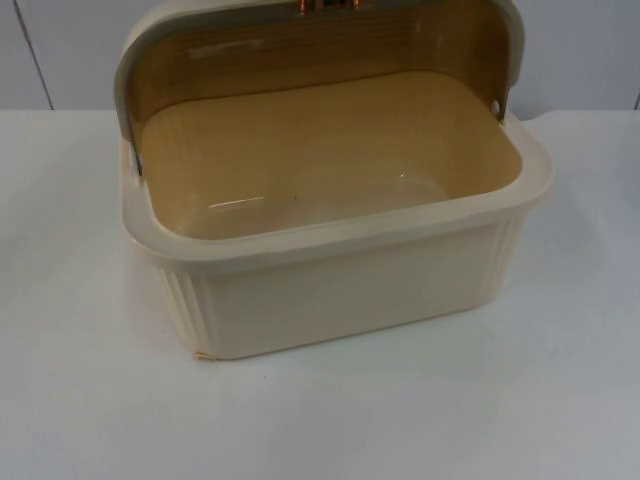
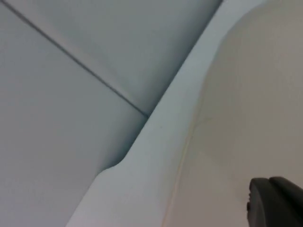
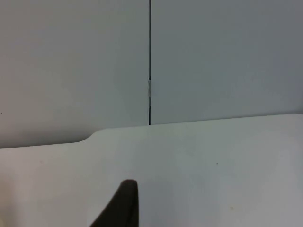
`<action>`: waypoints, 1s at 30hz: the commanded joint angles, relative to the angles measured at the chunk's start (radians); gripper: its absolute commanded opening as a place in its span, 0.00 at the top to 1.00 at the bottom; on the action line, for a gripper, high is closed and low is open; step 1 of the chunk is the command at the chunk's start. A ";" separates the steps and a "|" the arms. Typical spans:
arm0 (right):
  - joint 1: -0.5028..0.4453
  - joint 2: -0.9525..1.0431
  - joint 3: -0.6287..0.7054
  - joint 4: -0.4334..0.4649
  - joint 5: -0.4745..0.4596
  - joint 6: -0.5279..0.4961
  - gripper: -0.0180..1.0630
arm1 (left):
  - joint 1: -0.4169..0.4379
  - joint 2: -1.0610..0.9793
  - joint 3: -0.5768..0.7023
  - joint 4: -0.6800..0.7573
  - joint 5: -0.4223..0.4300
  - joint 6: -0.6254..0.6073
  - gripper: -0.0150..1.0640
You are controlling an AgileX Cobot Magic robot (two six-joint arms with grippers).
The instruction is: Open the box lid with the left hand, place the block into the box with the right hand, then close the box lid with the left hand.
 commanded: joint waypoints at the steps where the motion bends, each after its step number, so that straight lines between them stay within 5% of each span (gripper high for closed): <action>1: -0.004 -0.005 0.006 0.005 -0.008 0.000 0.02 | -0.006 0.005 0.005 -0.067 0.014 0.057 0.99; 12: -0.004 -0.005 0.006 0.007 -0.008 0.000 0.02 | -0.051 0.007 0.040 -0.116 0.071 0.317 0.99; 23: -0.004 -0.005 0.006 0.011 -0.008 0.000 0.02 | -0.054 0.007 0.068 -0.125 0.027 0.323 0.99; 30: -0.004 -0.005 0.006 0.011 -0.008 0.000 0.02 | -0.054 -0.011 0.066 -0.166 0.079 0.333 0.99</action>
